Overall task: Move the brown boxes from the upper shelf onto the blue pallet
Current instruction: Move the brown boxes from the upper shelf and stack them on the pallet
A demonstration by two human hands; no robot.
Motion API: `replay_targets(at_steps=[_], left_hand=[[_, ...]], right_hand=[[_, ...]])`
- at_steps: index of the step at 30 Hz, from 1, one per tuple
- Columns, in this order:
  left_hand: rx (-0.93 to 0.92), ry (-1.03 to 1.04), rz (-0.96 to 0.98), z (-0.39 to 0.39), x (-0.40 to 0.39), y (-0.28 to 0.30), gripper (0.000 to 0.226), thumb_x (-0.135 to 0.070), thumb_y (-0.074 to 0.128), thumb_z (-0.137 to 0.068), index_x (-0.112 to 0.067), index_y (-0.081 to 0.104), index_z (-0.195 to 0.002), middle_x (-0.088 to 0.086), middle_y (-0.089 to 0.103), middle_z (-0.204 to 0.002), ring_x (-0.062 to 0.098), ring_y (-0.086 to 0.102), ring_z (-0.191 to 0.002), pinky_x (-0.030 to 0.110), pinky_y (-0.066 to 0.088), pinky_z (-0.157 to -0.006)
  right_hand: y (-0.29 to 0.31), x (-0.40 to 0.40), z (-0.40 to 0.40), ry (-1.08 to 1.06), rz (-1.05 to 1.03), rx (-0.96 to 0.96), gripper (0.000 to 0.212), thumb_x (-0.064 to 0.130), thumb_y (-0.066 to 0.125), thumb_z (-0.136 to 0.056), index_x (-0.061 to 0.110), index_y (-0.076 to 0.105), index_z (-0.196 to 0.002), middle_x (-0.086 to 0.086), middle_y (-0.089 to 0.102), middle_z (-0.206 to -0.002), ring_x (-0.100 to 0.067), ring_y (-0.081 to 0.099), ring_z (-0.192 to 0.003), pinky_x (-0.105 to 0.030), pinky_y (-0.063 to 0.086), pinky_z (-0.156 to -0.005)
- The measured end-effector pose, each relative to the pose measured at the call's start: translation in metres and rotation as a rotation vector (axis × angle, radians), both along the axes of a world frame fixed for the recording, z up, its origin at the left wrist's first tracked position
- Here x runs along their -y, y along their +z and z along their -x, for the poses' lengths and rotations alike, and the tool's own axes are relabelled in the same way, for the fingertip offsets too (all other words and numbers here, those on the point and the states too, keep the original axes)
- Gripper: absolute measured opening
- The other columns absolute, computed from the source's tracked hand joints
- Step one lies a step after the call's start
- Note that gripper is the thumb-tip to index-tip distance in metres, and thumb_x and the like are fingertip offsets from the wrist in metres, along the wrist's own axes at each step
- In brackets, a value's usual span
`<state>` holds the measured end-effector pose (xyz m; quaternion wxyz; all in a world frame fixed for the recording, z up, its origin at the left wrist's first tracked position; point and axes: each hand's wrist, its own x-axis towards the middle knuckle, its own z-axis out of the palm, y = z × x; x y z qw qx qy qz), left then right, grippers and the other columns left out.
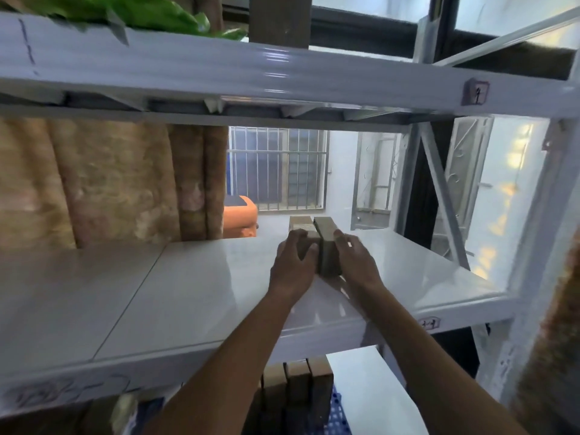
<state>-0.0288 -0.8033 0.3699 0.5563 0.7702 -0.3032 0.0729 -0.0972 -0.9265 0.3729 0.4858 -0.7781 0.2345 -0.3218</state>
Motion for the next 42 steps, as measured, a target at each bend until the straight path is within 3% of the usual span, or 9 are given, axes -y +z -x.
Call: replay_targets(at_steps=[7, 13, 20, 24, 27, 31, 34, 39, 42], left_hand=[[0.093, -0.007, -0.045, 0.003, -0.003, 0.002, 0.031, -0.044, 0.055, -0.098, -0.036, 0.051, -0.127, 0.003, 0.056, -0.134, 0.024, 0.059, -0.118, 0.040, 0.049, -0.102], [0.147, -0.003, -0.035, 0.061, -0.037, 0.001, 0.025, -0.036, 0.056, -0.097, -0.035, 0.052, -0.122, 0.002, 0.055, -0.125, 0.022, 0.060, -0.110, 0.028, 0.041, -0.083], [0.209, 0.091, 0.216, 0.173, -0.083, -0.027, 0.047, -0.039, 0.053, -0.099, -0.033, 0.040, -0.144, -0.006, 0.049, -0.146, 0.017, 0.054, -0.129, 0.034, 0.046, -0.106], [0.234, 0.167, 0.292, 0.225, -0.142, -0.077, 0.059, -0.050, 0.055, -0.096, -0.044, 0.030, -0.150, -0.022, 0.045, -0.147, -0.001, 0.047, -0.133, 0.028, 0.046, -0.105], [0.256, 0.278, 0.256, 0.250, -0.195, -0.131, 0.058, -0.049, 0.054, -0.099, -0.047, 0.029, -0.151, -0.035, 0.035, -0.148, -0.007, 0.039, -0.136, 0.026, 0.044, -0.107], [0.171, 0.398, 0.231, 0.265, -0.255, -0.191, 0.056, -0.046, 0.054, -0.099, -0.041, 0.032, -0.150, -0.022, 0.042, -0.149, 0.000, 0.046, -0.134, 0.035, 0.048, -0.106], [0.110, 0.477, 0.194, 0.260, -0.297, -0.220, 0.057, -0.044, 0.056, -0.097, -0.038, 0.033, -0.149, -0.013, 0.046, -0.150, 0.009, 0.051, -0.133, 0.041, 0.052, -0.103], [0.002, 0.580, 0.192, 0.223, -0.351, -0.242, 0.052, -0.065, 0.047, -0.093, -0.046, 0.039, -0.140, -0.022, 0.050, -0.135, 0.001, 0.054, -0.118, 0.010, 0.044, -0.089], [-0.112, 0.632, 0.204, 0.183, -0.387, -0.254, 0.053, -0.057, 0.049, -0.096, -0.035, 0.042, -0.144, -0.008, 0.057, -0.139, 0.009, 0.056, -0.118, 0.019, 0.044, -0.091]], right_hand=[[0.007, -0.003, 0.006, -0.017, 0.041, -0.008, 0.061, 0.067, 0.037, -0.103, 0.023, 0.064, -0.134, -0.009, 0.071, -0.126, -0.031, 0.067, -0.112, -0.053, 0.051, -0.107], [0.005, -0.029, 0.073, 0.033, 0.119, 0.010, 0.059, 0.066, 0.043, -0.102, 0.023, 0.069, -0.132, -0.005, 0.074, -0.121, -0.026, 0.067, -0.106, -0.045, 0.054, -0.100], [-0.015, -0.086, 0.171, 0.166, 0.055, 0.296, 0.047, 0.062, 0.051, -0.101, 0.031, 0.071, -0.130, 0.021, 0.075, -0.106, -0.002, 0.074, -0.096, -0.021, 0.058, -0.085], [-0.060, -0.133, 0.212, 0.241, -0.037, 0.372, 0.036, 0.052, 0.065, -0.096, 0.031, 0.068, -0.125, 0.003, 0.078, -0.112, -0.014, 0.075, -0.100, -0.025, 0.060, -0.079], [-0.106, -0.176, 0.225, 0.349, -0.050, 0.320, 0.032, 0.045, 0.070, -0.094, 0.029, 0.066, -0.121, 0.003, 0.075, -0.114, -0.017, 0.073, -0.102, -0.029, 0.060, -0.080], [-0.162, -0.235, 0.224, 0.452, -0.003, 0.216, 0.033, 0.044, 0.067, -0.099, 0.028, 0.062, -0.127, 0.011, 0.072, -0.112, -0.002, 0.071, -0.100, -0.020, 0.059, -0.080], [-0.195, -0.277, 0.209, 0.524, -0.041, 0.139, 0.032, 0.043, 0.066, -0.100, 0.030, 0.061, -0.129, 0.010, 0.071, -0.115, -0.007, 0.070, -0.102, -0.025, 0.059, -0.083], [-0.221, -0.333, 0.162, 0.573, -0.099, 0.035, 0.035, 0.050, 0.065, -0.098, 0.032, 0.062, -0.128, 0.010, 0.073, -0.115, -0.010, 0.071, -0.103, -0.035, 0.062, -0.085], [-0.228, -0.366, 0.118, 0.602, -0.074, 0.002, 0.025, 0.048, 0.063, -0.100, 0.039, 0.064, -0.123, 0.012, 0.076, -0.108, -0.002, 0.071, -0.096, -0.025, 0.059, -0.080]])
